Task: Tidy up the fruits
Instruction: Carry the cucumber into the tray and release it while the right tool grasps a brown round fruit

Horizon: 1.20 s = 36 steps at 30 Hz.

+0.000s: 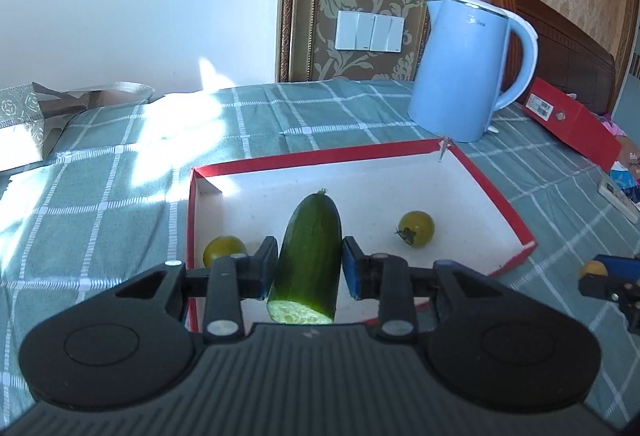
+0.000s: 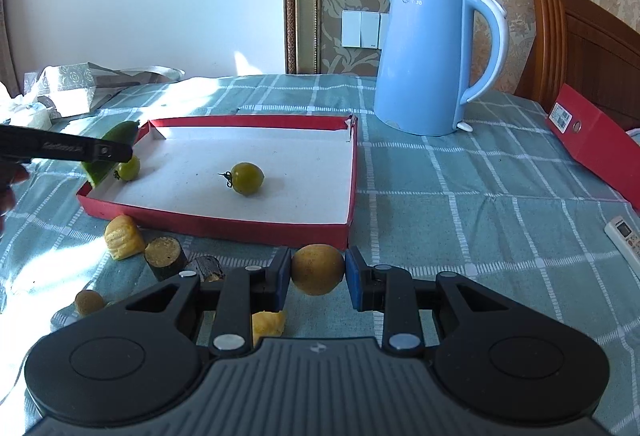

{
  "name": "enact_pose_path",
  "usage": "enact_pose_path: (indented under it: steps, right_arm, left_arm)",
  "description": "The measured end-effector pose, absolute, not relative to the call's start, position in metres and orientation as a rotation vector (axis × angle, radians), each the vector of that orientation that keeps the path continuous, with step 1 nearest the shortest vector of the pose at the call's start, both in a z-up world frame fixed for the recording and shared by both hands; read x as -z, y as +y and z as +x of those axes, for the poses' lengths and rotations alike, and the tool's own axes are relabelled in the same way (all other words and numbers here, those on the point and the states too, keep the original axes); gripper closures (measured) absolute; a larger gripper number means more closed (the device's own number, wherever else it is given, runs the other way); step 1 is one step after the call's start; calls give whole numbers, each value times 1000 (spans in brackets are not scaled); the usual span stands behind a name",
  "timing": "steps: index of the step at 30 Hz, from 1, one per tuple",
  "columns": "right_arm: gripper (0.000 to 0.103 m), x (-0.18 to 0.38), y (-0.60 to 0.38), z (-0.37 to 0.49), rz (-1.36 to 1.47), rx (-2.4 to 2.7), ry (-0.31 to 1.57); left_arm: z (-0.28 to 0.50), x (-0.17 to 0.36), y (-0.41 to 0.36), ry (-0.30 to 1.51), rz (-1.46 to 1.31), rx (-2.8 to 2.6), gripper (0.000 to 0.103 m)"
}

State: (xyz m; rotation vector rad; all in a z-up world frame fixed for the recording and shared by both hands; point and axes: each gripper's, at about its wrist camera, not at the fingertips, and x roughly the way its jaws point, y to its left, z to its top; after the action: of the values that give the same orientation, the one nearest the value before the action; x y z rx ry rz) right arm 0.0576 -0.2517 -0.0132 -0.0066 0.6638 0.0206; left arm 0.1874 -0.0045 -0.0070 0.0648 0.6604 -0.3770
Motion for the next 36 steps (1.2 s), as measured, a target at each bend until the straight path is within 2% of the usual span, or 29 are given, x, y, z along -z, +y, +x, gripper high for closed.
enact_pose_path:
  steps: [8,17,31,36]
  right_arm:
    - [75,18,-260,65,6,-12,683]
    - [75,25,-265,77,9,-16,711]
    - [75,20,-257,84,-17,-30,698]
    - [75,16,-252,83,-18,-33,685]
  left_arm:
    - [235,34,-21,754,90,336,72]
    - [247,54,-27,801,94,314,72]
    - [242,41,-16,796,79,262,72]
    - [236,35,-10,788,92,265,68]
